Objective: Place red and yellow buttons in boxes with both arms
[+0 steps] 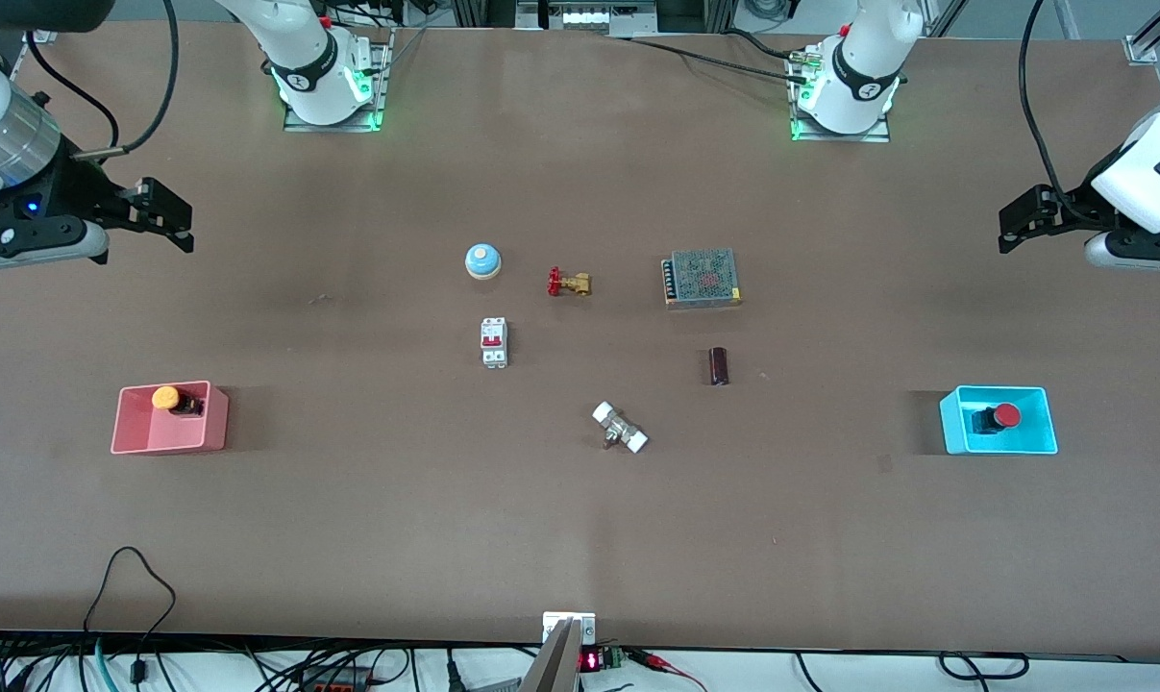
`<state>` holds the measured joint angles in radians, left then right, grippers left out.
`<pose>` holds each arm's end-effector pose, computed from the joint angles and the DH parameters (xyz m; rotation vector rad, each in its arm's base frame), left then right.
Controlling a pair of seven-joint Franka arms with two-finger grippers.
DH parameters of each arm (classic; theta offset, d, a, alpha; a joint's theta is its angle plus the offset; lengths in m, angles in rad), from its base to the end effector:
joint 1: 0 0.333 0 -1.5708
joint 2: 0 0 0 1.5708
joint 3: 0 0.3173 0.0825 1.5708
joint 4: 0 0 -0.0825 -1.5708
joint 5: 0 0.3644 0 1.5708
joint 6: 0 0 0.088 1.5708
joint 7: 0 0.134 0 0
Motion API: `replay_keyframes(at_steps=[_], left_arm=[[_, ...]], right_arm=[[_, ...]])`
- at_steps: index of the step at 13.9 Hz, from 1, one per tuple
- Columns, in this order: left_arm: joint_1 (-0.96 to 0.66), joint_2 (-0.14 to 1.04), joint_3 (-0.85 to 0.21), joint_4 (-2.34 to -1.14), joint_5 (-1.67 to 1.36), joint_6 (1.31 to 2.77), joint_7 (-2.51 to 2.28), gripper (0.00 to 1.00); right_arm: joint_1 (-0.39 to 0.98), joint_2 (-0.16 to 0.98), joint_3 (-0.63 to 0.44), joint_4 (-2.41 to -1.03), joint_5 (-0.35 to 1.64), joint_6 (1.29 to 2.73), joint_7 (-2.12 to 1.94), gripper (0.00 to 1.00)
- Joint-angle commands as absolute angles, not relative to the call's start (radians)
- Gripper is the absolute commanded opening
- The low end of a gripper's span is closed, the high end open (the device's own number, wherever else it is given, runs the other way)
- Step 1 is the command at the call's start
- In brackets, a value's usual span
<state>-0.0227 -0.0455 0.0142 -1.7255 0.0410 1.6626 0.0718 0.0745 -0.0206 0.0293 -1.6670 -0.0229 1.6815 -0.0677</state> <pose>0.5249 0.0008 0.5606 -3.0991 0.1309 0.0289 0.5356 0.0531 0.5759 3.1066 0.2704 0.0554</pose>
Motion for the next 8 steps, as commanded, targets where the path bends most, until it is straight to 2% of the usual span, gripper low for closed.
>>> replay_keyframes(at_steps=[1, 8], left_arm=[[-0.026, -0.043, 0.014, -1.703, 0.040, 1.637, 0.081, 1.00], [-0.025, -0.043, 0.014, -1.703, 0.038, 1.625, 0.081, 1.00]], right_arm=[[0.080, 0.012, 0.028, -1.595, -0.034, 1.618, -0.043, 1.00], [0.089, 0.025, 0.031, -1.594, -0.032, 1.621, -0.018, 1.00]])
